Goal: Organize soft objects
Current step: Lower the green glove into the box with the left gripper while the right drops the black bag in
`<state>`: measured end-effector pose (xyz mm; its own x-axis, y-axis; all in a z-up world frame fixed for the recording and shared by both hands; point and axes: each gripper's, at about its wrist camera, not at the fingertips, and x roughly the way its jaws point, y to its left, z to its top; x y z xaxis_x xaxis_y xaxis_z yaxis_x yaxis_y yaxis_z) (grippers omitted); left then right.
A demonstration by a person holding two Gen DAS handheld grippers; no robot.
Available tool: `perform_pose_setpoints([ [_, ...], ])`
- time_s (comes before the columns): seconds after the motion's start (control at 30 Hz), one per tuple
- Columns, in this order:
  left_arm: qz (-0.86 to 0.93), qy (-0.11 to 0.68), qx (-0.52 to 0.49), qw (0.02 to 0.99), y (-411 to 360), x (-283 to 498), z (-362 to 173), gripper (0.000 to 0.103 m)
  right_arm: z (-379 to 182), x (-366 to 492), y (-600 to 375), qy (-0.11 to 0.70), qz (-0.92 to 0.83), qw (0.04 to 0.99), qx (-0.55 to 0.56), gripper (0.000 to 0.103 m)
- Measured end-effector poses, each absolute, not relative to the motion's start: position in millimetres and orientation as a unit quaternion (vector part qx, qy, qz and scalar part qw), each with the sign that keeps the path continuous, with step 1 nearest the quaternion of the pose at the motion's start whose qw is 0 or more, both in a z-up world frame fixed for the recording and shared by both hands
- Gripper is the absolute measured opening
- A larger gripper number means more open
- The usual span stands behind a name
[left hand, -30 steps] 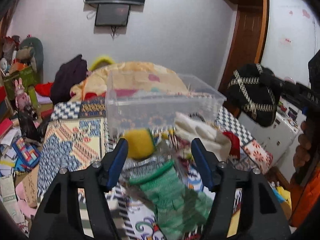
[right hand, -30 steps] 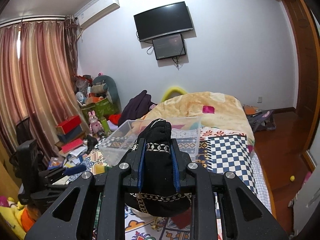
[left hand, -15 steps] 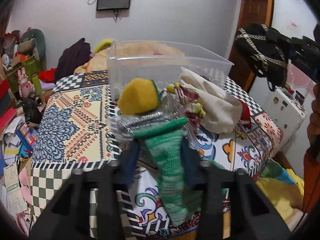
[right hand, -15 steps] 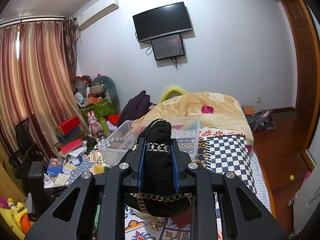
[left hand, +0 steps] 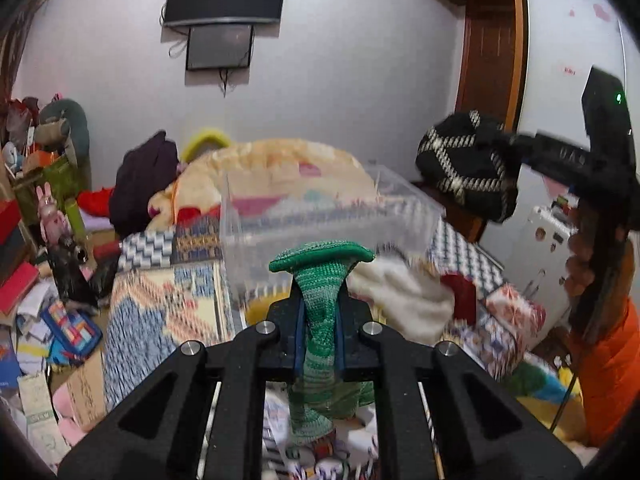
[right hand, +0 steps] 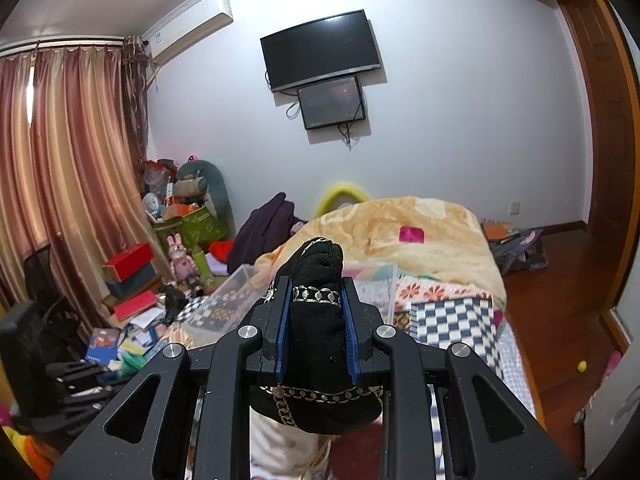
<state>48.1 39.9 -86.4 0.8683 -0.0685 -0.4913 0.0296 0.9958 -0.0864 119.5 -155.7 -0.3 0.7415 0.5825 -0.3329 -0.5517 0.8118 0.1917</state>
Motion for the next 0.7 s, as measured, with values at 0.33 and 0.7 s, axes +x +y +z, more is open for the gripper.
perform_pose_setpoints([
  [0.33,0.028,0.187,-0.023,0.982,53.5,103.7,-53.3,0.011,-1.9,149.3,-132.8,0.196,0.284,0.938,0.025,0.021],
  [0.7,0.056,0.208,-0.047,0.975,74.6,168.1,-67.7,0.011,-21.4,184.2,-112.9,0.236,0.267,0.934,0.005,0.021],
])
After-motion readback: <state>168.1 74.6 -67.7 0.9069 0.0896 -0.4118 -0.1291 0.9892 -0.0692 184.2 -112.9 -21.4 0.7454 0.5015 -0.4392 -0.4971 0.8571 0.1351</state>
